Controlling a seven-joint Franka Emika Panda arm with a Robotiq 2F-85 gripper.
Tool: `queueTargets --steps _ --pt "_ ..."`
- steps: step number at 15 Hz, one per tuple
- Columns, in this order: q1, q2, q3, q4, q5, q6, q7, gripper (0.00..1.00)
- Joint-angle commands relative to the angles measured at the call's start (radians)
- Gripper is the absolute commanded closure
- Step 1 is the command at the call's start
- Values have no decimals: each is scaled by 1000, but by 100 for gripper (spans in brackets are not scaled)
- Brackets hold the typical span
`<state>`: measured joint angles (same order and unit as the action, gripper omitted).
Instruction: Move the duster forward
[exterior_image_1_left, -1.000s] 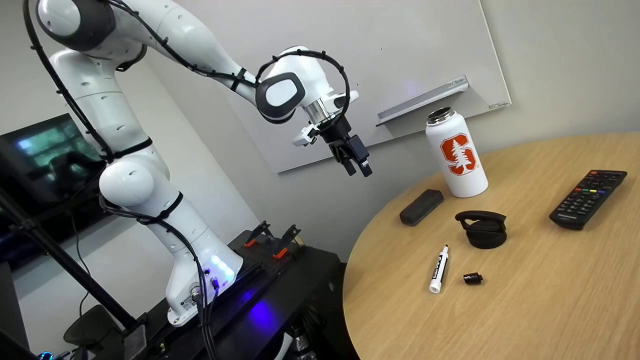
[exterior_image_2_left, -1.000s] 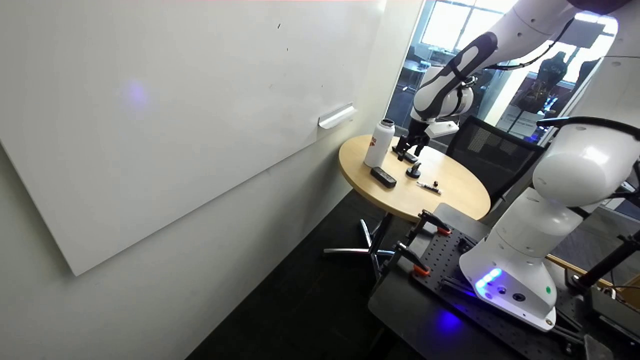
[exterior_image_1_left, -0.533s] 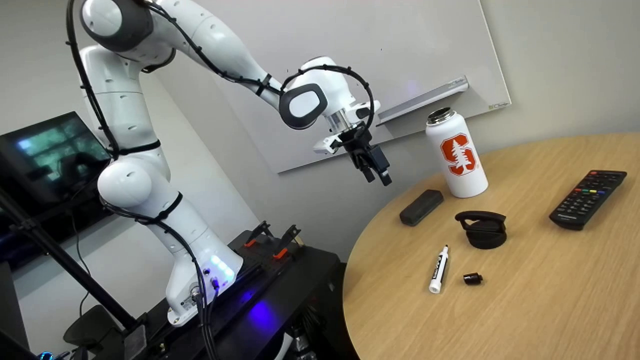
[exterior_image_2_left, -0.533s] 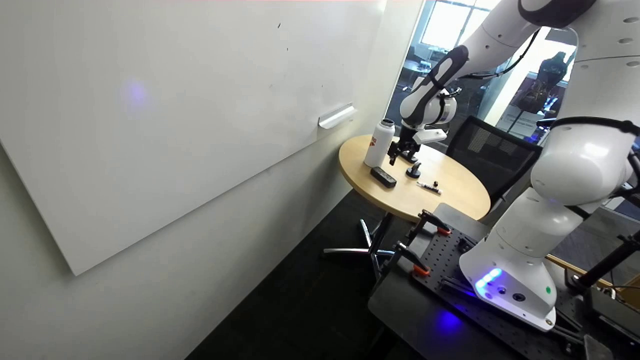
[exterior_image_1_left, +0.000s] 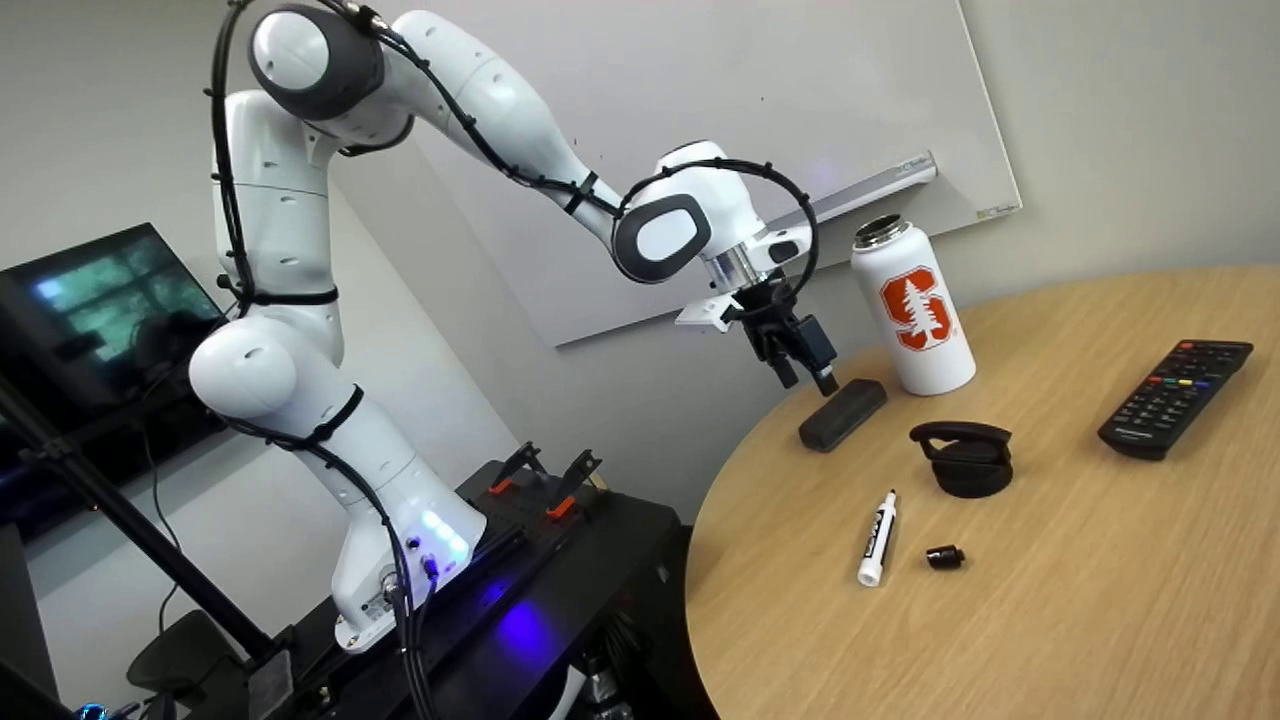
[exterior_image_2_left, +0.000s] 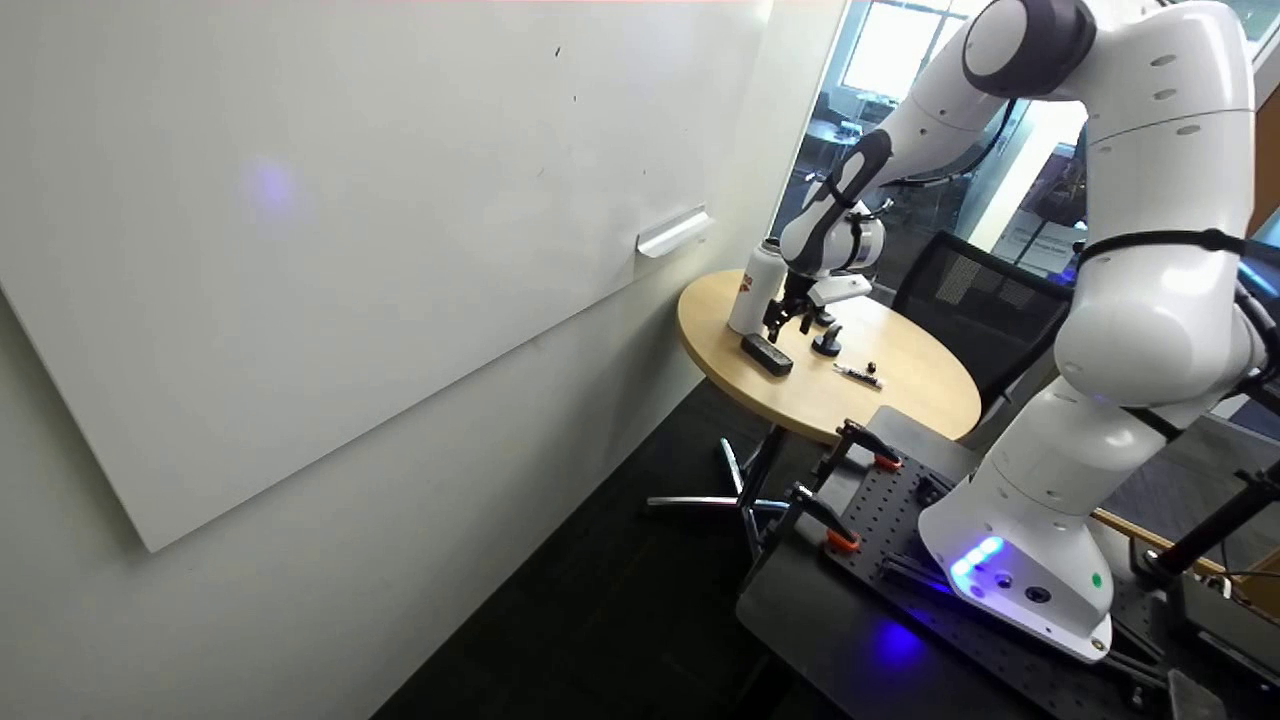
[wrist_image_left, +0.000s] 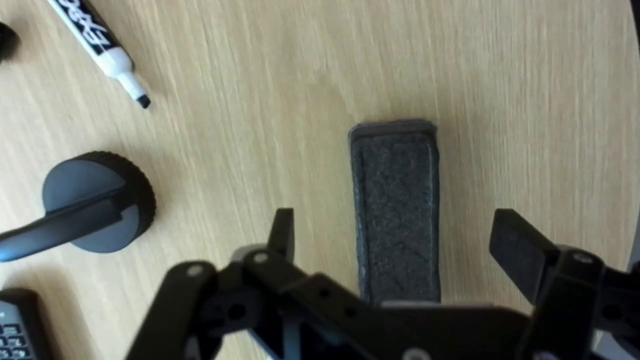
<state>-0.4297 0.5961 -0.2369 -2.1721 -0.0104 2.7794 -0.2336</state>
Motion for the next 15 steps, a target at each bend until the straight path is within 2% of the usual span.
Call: queueTargets --steps 1,6,11,12,13,15 --pt "-62 66 58 90 7 -15 -64 0" --pt "-108 126 103 159 9 -32 -107 0" --pt "-107 165 111 194 1 -48 -110 0" --pt "-104 174 107 201 -1 -49 -107 25" --pt "-102 179 104 205 -2 -50 -103 28" --pt "-101 187 102 213 -3 -55 -102 44"
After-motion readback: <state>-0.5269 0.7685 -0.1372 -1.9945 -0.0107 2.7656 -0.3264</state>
